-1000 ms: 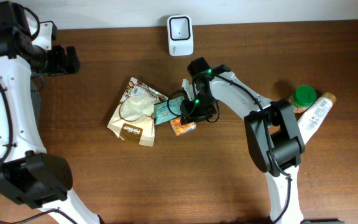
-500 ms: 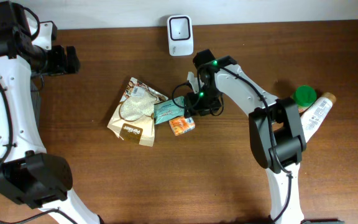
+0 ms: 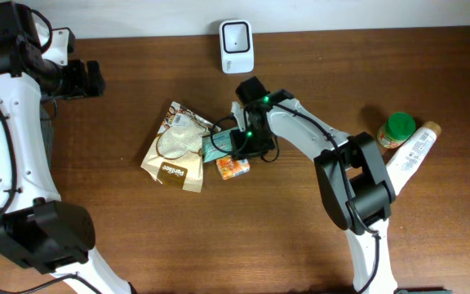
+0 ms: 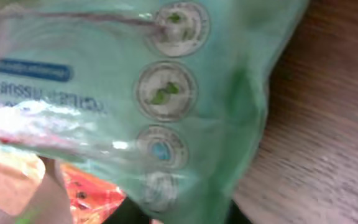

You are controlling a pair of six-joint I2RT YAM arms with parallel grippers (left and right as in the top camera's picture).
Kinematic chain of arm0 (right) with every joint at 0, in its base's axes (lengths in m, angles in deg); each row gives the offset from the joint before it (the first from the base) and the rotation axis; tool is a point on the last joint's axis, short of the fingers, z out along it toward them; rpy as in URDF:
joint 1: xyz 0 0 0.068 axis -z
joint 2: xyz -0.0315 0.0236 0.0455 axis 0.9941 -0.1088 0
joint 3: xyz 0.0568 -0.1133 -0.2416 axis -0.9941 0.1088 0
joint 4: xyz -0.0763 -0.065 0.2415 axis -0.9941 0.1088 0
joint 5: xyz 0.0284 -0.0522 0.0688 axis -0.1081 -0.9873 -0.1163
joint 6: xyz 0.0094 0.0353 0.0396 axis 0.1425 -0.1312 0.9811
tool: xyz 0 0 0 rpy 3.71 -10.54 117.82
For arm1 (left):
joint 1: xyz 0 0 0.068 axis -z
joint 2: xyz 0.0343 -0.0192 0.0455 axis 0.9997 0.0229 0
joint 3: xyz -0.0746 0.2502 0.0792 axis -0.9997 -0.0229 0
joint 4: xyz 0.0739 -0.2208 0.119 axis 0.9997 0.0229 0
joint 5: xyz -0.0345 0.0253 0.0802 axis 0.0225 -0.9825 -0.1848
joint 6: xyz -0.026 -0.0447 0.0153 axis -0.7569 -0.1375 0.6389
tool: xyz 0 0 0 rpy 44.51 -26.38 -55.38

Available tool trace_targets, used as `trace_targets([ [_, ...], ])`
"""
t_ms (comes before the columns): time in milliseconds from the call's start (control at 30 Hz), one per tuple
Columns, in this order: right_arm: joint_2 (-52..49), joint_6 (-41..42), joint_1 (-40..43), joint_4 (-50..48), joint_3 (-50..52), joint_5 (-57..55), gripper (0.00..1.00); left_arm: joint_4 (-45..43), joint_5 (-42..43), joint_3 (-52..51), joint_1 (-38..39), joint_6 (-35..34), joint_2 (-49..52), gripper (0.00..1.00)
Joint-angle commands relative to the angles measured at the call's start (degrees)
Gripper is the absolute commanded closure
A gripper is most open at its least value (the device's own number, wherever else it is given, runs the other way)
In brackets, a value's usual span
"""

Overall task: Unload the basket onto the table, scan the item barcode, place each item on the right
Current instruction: 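Grasp the orange tissue pack with the right gripper and pull it right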

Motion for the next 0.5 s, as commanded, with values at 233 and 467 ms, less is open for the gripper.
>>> trace_targets([
  [233, 0.68, 3.23, 1.46, 5.51, -0.39, -2.69, 0.96, -0.09, 0.61, 0.26, -0.42, 0.92, -0.15, 0.01],
  [467, 17.03, 6.27, 5.51, 8.07, -1.31, -3.76, 0.96, -0.09, 0.61, 0.26, -0.39, 0.92, -0.15, 0.01],
])
